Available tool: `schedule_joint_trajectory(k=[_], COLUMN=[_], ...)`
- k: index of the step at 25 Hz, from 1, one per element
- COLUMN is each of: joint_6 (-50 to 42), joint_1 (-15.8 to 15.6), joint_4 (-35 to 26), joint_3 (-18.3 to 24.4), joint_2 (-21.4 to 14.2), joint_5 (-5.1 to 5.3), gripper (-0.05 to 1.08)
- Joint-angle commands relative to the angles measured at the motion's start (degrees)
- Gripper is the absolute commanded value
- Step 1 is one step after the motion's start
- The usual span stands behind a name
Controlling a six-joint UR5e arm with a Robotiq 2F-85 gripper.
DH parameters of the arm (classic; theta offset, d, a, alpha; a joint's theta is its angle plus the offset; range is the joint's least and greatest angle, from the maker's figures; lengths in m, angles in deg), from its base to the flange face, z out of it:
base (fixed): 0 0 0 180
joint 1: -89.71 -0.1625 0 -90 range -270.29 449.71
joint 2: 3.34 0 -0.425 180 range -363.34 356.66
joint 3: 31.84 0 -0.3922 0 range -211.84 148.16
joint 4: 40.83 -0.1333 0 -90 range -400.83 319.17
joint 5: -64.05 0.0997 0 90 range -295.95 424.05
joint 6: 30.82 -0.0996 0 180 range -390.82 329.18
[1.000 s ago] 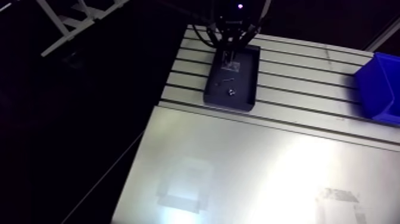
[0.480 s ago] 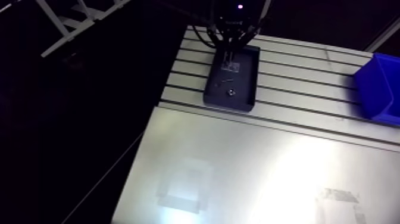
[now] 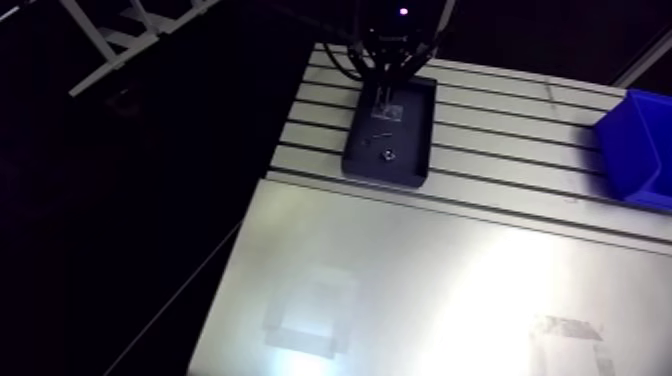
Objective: Pick up the M10 bolt from the tray and put it into the blue bin.
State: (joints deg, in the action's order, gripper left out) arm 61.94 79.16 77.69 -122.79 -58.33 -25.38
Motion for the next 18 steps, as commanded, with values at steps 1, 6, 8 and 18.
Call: schedule_joint_trajectory(k=[1, 6, 8, 18], joint_6=[0.09, 0.09, 0.09, 0.70], joint_1=[0.09, 0.09, 0.00, 0.18], joint_4=[-0.09, -0.26, -0.44, -4.48], joint_3=[0.03, 0.03, -0.06, -0.32], joint_2=[-0.59, -1.65, -2.09, -7.27], joint_5=[0.00, -0.08, -0.17, -0.61], gripper=[0.99, 1.03, 1.04, 1.06])
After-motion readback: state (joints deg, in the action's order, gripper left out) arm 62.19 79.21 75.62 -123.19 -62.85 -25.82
